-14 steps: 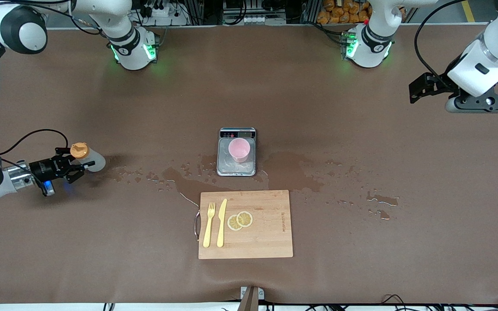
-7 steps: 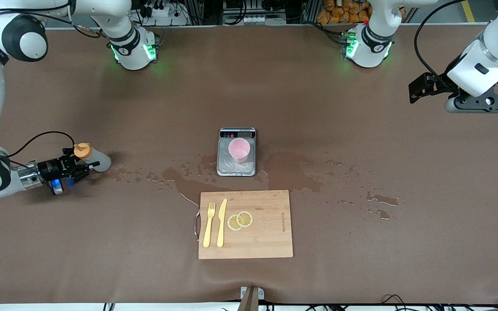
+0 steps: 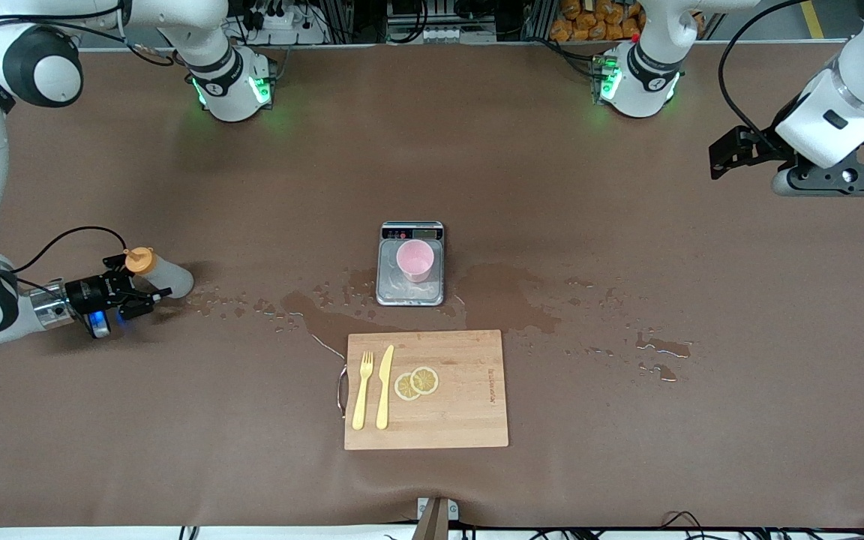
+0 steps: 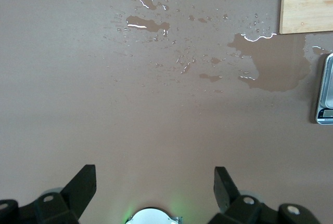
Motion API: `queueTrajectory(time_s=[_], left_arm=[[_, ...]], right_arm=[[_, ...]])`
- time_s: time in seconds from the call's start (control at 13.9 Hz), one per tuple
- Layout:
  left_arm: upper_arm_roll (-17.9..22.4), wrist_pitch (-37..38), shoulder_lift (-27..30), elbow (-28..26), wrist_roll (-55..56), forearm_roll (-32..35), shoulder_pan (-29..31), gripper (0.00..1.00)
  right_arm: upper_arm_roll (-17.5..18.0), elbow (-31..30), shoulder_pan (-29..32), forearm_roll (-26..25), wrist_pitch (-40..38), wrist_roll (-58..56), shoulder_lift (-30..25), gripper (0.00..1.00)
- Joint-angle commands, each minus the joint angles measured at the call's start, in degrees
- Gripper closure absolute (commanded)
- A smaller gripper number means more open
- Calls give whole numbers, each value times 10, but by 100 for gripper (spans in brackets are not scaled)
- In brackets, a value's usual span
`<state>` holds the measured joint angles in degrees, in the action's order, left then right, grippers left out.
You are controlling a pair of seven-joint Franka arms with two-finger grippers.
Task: Add sauce to pink cup with both arms
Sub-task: 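Lower the bottle upright onto the table and open the right gripper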
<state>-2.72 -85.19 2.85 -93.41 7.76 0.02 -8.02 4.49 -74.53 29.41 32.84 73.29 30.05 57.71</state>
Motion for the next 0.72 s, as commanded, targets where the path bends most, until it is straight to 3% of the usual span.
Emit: queueTrajectory(time_s=[0.0,0.36,0.65], left_arm=[[-8,9,3,2,0,17,5,0],[-7,9,3,2,-1,17,6,0],[-7,9,3,2,-1,17,6,0]], right_arm=[[9,23,10,8,-8,4,0,0],[8,66,5,-12,-28,49,-18,0],[11,114,-19,-58,-71,70,-48,0]])
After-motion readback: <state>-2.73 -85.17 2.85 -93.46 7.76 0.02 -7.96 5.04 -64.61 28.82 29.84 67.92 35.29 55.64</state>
